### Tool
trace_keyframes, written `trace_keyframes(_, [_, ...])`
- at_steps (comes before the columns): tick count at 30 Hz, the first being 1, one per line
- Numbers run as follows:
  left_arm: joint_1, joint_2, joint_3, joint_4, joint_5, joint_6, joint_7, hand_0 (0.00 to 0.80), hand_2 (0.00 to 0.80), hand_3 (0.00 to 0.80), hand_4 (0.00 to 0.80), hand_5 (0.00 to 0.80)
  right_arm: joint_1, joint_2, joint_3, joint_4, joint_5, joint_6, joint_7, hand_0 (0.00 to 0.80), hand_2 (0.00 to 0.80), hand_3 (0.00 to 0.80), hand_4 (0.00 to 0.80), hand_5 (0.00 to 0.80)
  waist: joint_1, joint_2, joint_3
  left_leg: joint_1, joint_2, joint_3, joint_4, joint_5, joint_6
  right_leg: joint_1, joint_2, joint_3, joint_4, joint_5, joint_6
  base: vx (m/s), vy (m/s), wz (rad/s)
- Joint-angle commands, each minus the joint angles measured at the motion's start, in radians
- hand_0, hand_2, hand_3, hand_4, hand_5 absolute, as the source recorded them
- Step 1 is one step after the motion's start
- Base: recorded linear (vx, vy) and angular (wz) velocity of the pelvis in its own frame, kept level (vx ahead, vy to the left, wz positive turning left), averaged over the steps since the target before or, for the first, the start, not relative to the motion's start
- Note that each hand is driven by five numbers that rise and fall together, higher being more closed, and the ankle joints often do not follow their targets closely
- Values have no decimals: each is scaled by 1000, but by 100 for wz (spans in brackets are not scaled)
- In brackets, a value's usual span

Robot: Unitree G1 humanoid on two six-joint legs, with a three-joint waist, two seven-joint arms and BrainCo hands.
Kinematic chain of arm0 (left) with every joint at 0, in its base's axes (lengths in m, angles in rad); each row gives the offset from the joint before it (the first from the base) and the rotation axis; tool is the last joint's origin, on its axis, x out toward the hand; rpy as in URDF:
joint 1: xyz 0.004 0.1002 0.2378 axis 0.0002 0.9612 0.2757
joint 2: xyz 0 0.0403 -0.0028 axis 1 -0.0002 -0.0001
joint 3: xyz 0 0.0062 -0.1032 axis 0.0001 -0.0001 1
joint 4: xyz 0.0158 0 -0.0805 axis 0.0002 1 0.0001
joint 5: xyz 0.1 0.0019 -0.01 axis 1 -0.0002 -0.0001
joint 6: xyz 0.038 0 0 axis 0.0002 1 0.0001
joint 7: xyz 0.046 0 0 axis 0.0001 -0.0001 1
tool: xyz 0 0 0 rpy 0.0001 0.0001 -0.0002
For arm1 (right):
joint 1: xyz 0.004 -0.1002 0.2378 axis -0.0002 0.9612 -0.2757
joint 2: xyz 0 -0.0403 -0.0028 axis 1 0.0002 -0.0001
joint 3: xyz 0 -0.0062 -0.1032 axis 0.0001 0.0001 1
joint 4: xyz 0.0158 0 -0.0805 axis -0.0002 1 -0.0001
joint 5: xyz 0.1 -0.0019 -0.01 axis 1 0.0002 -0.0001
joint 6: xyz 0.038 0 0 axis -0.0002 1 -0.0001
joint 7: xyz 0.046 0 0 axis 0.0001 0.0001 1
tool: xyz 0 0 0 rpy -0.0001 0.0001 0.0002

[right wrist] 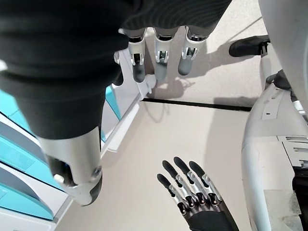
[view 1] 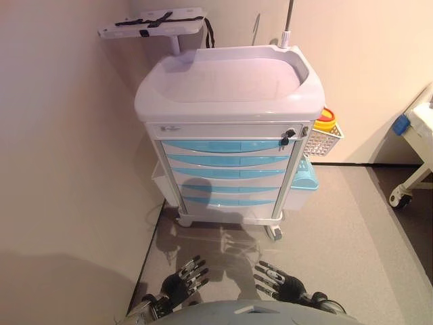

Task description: Open the drawer and pick up the medicine

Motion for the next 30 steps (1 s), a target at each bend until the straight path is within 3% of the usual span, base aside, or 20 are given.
trace_keyframes(1, [-97, -20, -6, 45, -11, -7, -39, 0, 0, 0, 0, 0, -77, 60, 3, 37, 0, -28, 23, 0, 0, 0, 0, 0, 26, -35, 38, 12, -56, 17, 6, -85, -3, -7, -27, -28, 51, -52, 53, 0, 0, 0])
trace_keyframes(12, [-95, -20, 3, 37, -30, -13, -59, 0, 0, 0, 0, 0, -79, 59, -2, 38, 0, -27, 26, 0, 0, 0, 0, 0, 29, -36, 38, 12, -57, 14, 6, -84, -3, -4, -26, -30, 51, -52, 51, 0, 0, 0])
trace_keyframes(19, [-101, -22, 7, 30, -41, -120, 2, 0, 0, 0, 0, 0, -79, 62, -9, 40, 29, -45, 22, 0, 0, 0, 0, 0, 32, -35, 36, 10, -57, 8, 6, -84, -3, -2, -27, -33, 54, -54, 51, 0, 0, 0])
trace_keyframes(24, [-96, -22, 5, 18, -41, -104, -6, 0, 0, 0, 0, 0, -77, 64, -10, 28, 53, -48, 31, 0, 0, 0, 0, 0, 34, -37, 35, 9, -57, 6, 6, -83, -3, -2, -26, -31, 55, -55, 51, 0, 0, 0])
trace_keyframes(30, [-94, -26, 7, 20, -63, -27, -57, 0, 0, 0, 0, 0, -75, 67, -14, 23, 63, -55, 24, 0, 0, 0, 0, 0, 33, -37, 38, 11, -57, 5, 6, -84, -1, -4, -27, -28, 62, -58, 51, 0, 0, 0])
